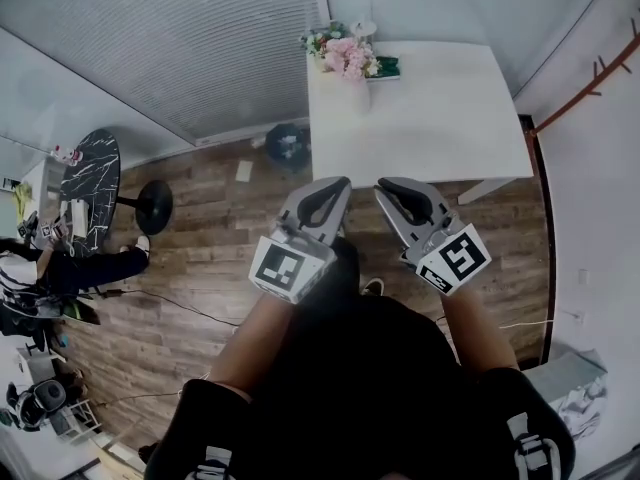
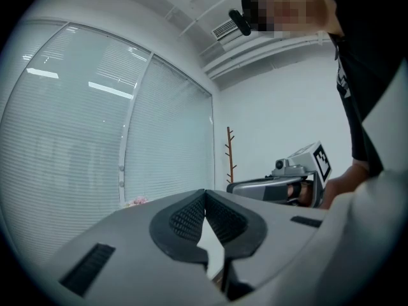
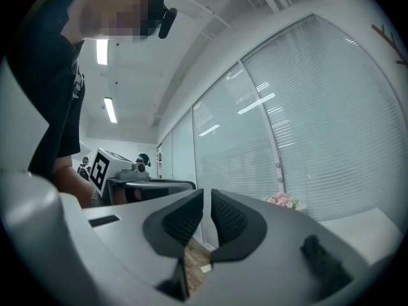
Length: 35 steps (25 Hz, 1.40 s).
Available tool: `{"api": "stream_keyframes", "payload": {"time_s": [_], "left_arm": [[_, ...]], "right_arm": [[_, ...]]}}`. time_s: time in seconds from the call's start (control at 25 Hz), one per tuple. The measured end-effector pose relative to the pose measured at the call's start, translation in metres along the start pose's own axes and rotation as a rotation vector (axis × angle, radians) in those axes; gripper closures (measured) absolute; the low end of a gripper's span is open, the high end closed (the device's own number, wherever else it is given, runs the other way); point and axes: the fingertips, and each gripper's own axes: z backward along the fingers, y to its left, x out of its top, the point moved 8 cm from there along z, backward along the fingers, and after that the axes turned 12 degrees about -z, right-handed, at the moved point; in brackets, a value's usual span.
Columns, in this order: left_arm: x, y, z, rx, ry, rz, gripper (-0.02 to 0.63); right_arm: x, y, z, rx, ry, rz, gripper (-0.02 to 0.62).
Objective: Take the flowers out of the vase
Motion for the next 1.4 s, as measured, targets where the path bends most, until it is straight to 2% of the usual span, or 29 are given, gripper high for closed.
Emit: {"api": "stream_keyframes", "payload": {"time_s": [0.28,0.6,0.76,1.0,1.2,1.4], "left_arm": [[-0.023,0.040,-0.047,-0.053,-0.008,0.027,0.594],[-0.042,0.109,-0.099,-0.093,-0.018,0.046,0.594],[-0.054,0.147,-0.120,-0.111,-0.024,0.057,0.594],[-0.074,0.185,-0.146,-0.152,-0.022,0.050,0.594],[-0.088,0.203,-0.162,-0.168,-0.029,0.062,0.594],[-0.094,0.212,-0.173,-0.170,-0.036,0.076,0.594]], "right_arm": [[0.008,-0.048,-0.029,-0.064,0.018,0.005,0.569],[0.017,-0.105,-0.090,-0.118,0.046,-0.006,0.565],[0.019,-0.133,-0.122,-0.180,0.054,-0.020,0.508],[0.016,-0.175,-0.155,-0.335,0.091,-0.011,0.422],[0.010,-0.199,-0.168,-0.403,0.130,-0.004,0.408],[0.009,-0.215,-0.173,-0.427,0.160,0.004,0.403]]}}
